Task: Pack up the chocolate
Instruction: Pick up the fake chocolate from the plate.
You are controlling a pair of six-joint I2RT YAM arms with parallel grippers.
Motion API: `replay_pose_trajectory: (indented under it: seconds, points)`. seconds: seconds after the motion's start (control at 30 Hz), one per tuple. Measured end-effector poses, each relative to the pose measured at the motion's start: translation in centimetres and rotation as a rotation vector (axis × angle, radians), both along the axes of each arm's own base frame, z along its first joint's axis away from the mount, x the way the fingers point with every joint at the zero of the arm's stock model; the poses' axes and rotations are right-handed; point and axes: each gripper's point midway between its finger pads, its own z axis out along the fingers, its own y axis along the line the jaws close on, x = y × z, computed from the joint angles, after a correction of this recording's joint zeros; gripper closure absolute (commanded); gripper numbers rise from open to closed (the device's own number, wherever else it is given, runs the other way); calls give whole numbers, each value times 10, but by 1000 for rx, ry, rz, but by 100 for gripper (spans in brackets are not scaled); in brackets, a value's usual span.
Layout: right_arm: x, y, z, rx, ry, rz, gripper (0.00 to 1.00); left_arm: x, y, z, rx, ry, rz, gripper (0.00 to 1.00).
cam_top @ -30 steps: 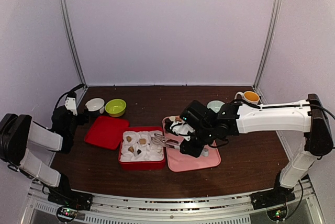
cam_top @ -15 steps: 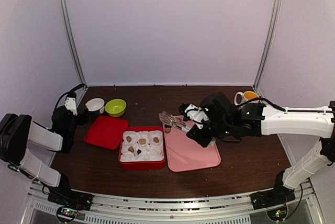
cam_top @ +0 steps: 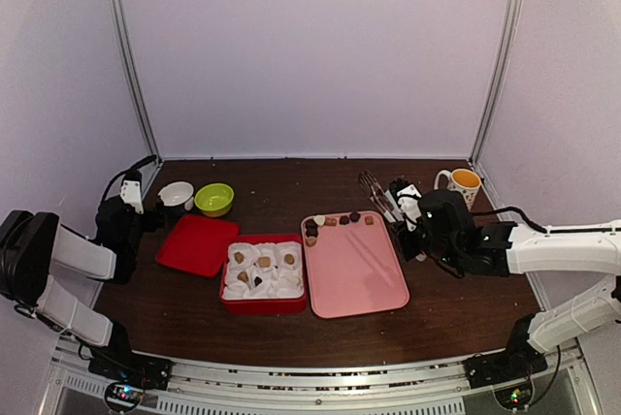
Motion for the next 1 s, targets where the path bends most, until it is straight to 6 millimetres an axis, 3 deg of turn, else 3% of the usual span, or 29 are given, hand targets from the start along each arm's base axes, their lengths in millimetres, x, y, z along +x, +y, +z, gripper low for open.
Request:
replay_pose_trajectory:
  seconds: [1.0]
  points:
    - [14,-5,8,106,-109,-70,70,0,0,0,0,0,-3,2]
